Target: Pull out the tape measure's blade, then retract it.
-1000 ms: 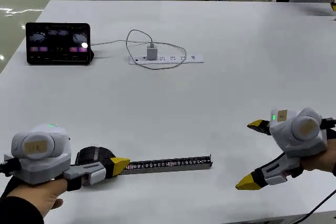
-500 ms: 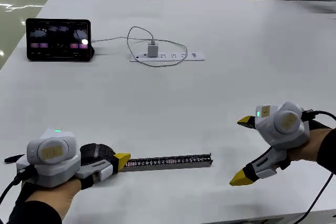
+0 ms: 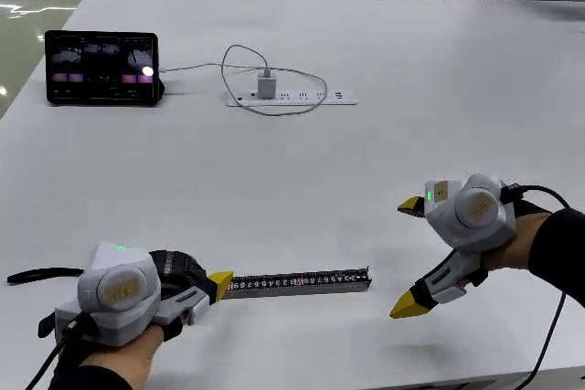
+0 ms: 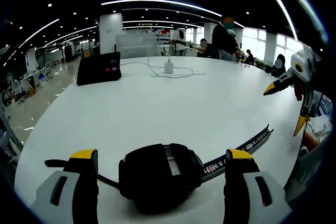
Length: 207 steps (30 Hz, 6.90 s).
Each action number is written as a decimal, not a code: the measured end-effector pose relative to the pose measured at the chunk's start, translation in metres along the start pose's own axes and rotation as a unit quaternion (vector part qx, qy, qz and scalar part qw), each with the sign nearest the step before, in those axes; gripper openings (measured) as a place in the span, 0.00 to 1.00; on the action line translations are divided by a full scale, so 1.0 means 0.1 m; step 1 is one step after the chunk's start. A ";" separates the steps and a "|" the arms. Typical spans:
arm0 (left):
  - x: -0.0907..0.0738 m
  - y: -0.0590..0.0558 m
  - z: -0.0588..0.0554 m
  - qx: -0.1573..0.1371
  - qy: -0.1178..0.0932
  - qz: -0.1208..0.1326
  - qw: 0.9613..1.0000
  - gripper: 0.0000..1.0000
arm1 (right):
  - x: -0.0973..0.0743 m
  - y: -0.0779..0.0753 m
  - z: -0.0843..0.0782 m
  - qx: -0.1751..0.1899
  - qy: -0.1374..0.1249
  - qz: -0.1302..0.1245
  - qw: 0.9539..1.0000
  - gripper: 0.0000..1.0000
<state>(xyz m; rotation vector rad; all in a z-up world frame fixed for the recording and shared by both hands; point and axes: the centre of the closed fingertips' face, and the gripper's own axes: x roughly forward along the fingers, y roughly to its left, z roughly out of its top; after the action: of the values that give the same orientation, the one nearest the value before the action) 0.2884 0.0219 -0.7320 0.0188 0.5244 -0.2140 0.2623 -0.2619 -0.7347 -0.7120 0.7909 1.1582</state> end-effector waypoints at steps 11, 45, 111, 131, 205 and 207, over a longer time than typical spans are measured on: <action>0.09 0.13 -0.08 -0.016 -0.026 0.003 1.000 0.99 | 0.21 0.00 0.06 -0.027 0.011 0.025 0.999 0.99; 0.11 0.00 -0.13 0.028 -0.012 -0.022 0.999 0.99 | 0.43 0.16 -0.06 -0.073 0.048 0.094 0.992 0.35; 0.07 0.01 -0.12 -0.011 -0.003 -0.008 1.000 0.71 | 0.50 0.18 -0.08 -0.072 0.089 0.102 0.988 0.11; 0.08 0.01 -0.16 0.014 0.009 -0.014 1.000 0.64 | 0.51 0.18 -0.05 -0.055 0.096 0.107 0.988 0.10; 0.06 -0.01 -0.16 0.017 0.006 -0.024 1.000 0.65 | 0.70 0.30 0.23 -0.054 0.111 0.105 0.987 0.10; 0.06 -0.01 -0.16 0.017 0.006 -0.024 1.000 0.65 | 0.70 0.30 0.23 -0.048 0.108 0.106 0.987 0.10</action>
<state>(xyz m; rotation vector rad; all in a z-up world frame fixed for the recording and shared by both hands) 0.2859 0.0213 -0.7485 0.0397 0.5345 -0.2701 0.2516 -0.1995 -0.7836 -0.8589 1.0181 1.3318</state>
